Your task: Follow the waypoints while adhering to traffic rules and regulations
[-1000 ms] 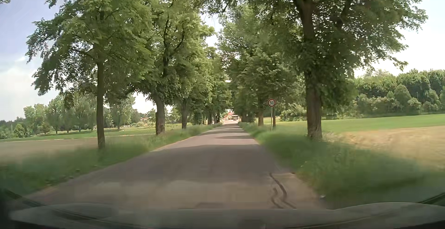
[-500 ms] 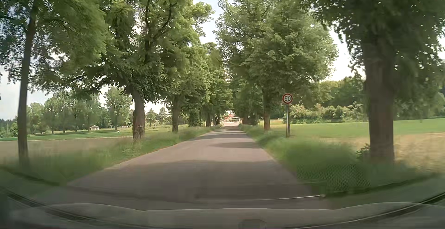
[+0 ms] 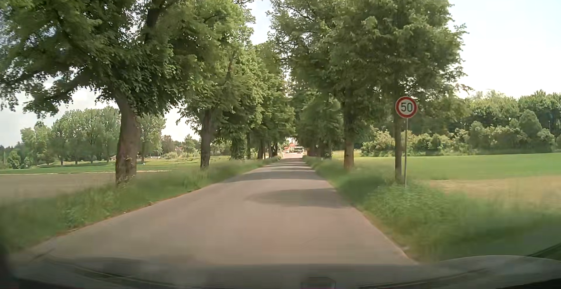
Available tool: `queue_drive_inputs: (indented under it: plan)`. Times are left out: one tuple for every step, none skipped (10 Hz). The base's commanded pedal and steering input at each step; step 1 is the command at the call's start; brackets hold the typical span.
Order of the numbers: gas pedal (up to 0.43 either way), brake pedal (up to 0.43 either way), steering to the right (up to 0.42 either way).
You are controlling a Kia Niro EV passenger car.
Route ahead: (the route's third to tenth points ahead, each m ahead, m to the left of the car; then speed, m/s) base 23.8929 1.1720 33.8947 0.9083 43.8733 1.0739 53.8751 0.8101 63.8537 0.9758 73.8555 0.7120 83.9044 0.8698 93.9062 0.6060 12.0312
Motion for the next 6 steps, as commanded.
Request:
queue_drive_inputs:
  plan:
    - [0.13,0.0,-0.004]
    - [0.13,0.0,-0.003]
    - [0.13,0.0,-0.001]
    - [0.13,0.0,-0.001]
    - [0.13,0.0,-0.001]
    - [0.13,0.0,-0.001]
